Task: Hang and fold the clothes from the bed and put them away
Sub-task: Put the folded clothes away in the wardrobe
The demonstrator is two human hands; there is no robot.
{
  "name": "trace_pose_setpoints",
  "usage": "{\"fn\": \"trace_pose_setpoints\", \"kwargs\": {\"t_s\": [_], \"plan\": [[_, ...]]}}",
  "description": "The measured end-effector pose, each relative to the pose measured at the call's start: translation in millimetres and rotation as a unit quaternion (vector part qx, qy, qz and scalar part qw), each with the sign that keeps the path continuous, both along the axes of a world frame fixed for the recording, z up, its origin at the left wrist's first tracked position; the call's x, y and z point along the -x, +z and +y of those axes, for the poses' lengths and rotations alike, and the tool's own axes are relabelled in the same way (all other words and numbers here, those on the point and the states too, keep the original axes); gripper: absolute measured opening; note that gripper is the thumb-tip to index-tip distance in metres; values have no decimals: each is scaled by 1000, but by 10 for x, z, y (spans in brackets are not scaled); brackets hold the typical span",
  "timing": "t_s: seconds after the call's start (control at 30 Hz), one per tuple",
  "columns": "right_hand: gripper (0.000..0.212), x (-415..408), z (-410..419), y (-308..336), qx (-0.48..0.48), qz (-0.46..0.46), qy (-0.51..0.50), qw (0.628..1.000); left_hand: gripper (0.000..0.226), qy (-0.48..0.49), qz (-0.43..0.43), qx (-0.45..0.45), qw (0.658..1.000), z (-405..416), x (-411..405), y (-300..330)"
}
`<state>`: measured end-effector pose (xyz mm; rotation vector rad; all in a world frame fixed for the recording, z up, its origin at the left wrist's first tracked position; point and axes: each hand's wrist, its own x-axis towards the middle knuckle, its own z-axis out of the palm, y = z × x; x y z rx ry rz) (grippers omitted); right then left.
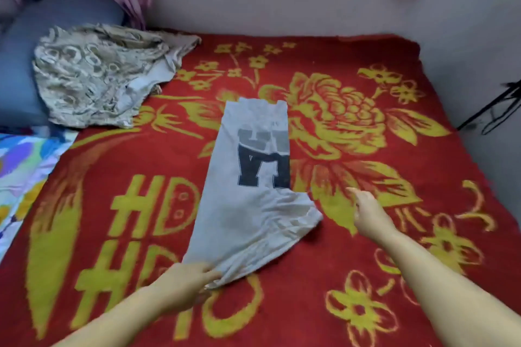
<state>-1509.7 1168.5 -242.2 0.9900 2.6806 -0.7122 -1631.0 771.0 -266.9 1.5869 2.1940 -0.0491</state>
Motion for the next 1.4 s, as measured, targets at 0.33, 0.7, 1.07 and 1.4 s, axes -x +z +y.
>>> {"fn": "trace_pose_setpoints", "kwargs": {"t_s": [0.33, 0.7, 1.07, 1.4], "plan": [[42, 98, 91, -1393, 145, -34, -109, 983, 78, 111, -3, -33, 993, 1329, -395, -1065], [15, 623, 106, -1769, 225, 4, -152, 962, 63, 170, -6, 90, 981, 1655, -419, -1615], [16, 399, 140, -1592, 120, 42, -137, 982, 81, 150, -100, 80, 980, 1575, -647, -1604], [20, 1136, -1018, -1262, 322, 78, 36, 943, 59, 161, -224, -13, 961, 1149, -733, -1545]]}}
